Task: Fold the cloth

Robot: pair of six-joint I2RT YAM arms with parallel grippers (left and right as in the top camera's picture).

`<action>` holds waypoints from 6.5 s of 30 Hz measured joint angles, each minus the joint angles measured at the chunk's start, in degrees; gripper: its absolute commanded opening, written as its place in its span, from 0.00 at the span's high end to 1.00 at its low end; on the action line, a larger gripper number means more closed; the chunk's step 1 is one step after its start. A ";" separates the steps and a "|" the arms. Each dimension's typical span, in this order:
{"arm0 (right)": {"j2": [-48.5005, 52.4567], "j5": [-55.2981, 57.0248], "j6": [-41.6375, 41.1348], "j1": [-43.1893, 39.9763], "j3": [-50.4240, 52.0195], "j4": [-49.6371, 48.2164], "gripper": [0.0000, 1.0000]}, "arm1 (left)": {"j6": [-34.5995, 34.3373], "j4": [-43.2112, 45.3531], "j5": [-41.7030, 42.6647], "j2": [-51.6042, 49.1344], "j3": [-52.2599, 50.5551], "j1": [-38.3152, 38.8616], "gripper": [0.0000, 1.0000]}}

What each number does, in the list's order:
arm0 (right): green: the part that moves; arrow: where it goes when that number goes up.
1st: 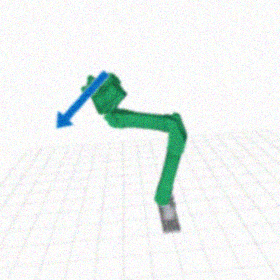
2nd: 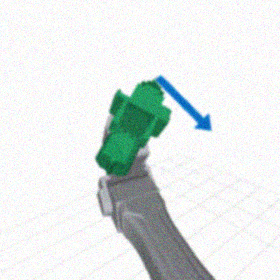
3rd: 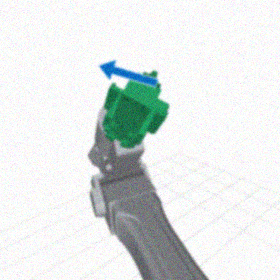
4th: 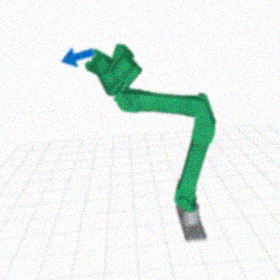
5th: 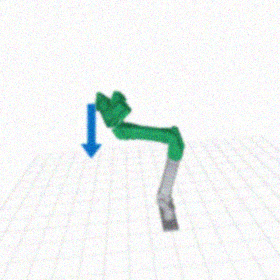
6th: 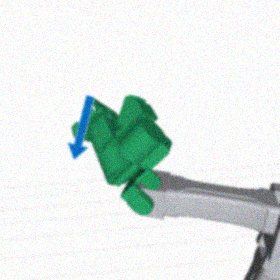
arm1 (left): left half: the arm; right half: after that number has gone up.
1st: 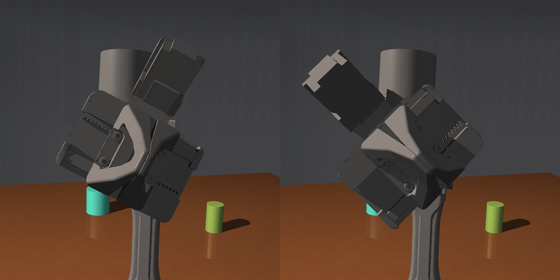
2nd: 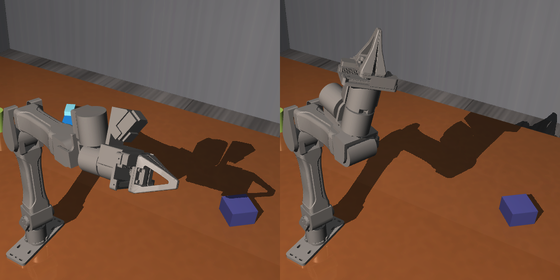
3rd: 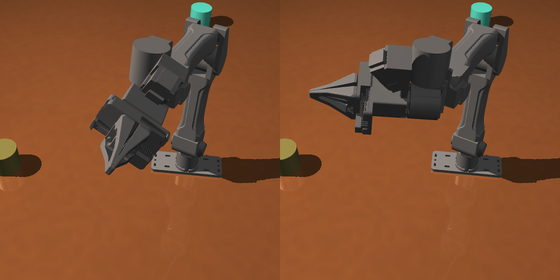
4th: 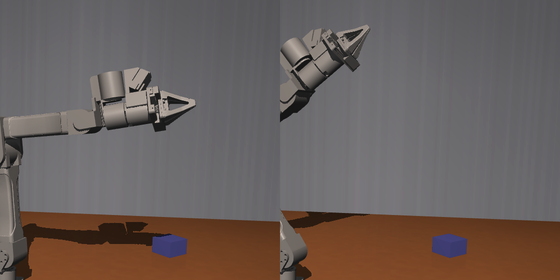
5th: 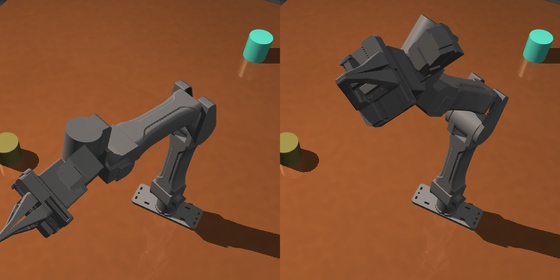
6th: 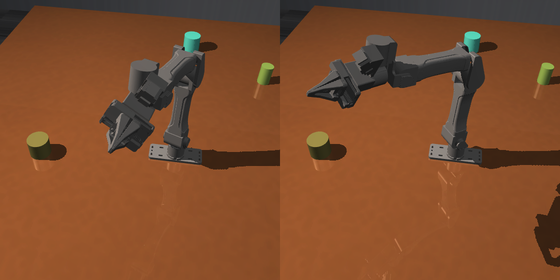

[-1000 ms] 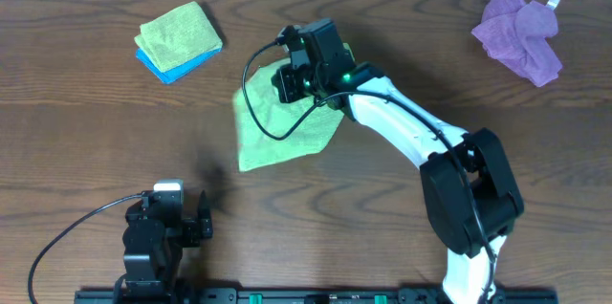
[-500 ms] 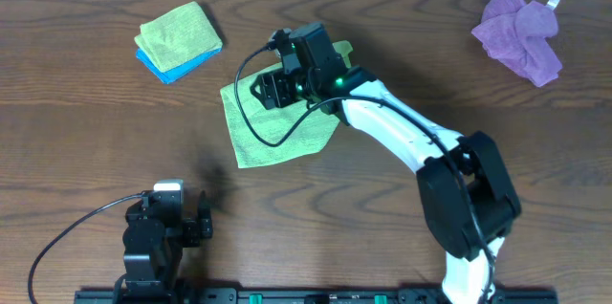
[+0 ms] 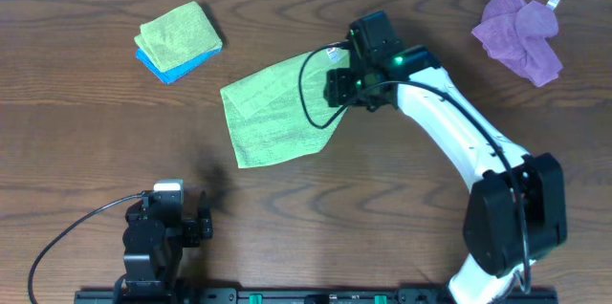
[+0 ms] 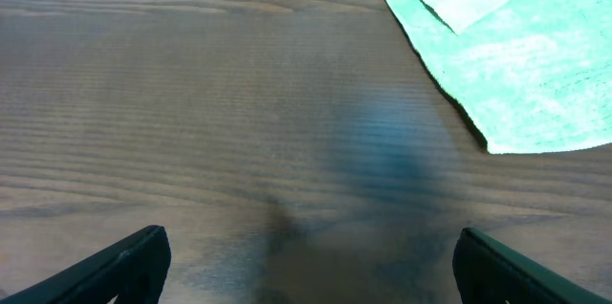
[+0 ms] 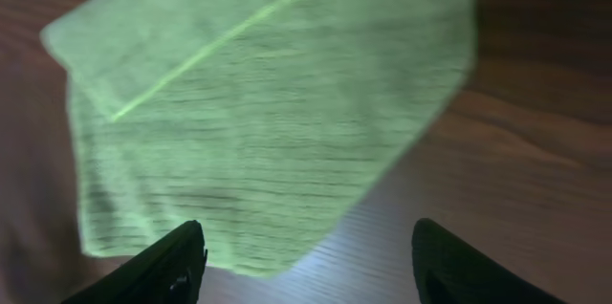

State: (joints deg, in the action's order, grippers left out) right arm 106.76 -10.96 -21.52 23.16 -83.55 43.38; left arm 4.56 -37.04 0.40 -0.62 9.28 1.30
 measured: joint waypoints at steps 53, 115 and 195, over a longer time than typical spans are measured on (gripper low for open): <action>-11.50 9.99 -4.98 -0.76 10.36 9.38 0.63 | 1.29 0.04 -0.42 0.02 0.02 0.00 0.04; -13.25 -0.92 -19.12 -8.55 35.10 -19.12 0.99 | 1.27 0.44 -0.42 0.02 0.02 0.00 0.05; 4.50 -7.23 4.09 -2.14 10.23 -18.18 0.59 | 1.27 0.46 -0.42 0.02 0.02 0.00 0.05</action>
State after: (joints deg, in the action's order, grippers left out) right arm 111.26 -18.20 -17.43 21.02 -73.32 25.19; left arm 5.82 -36.58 -0.01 -0.60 9.30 1.30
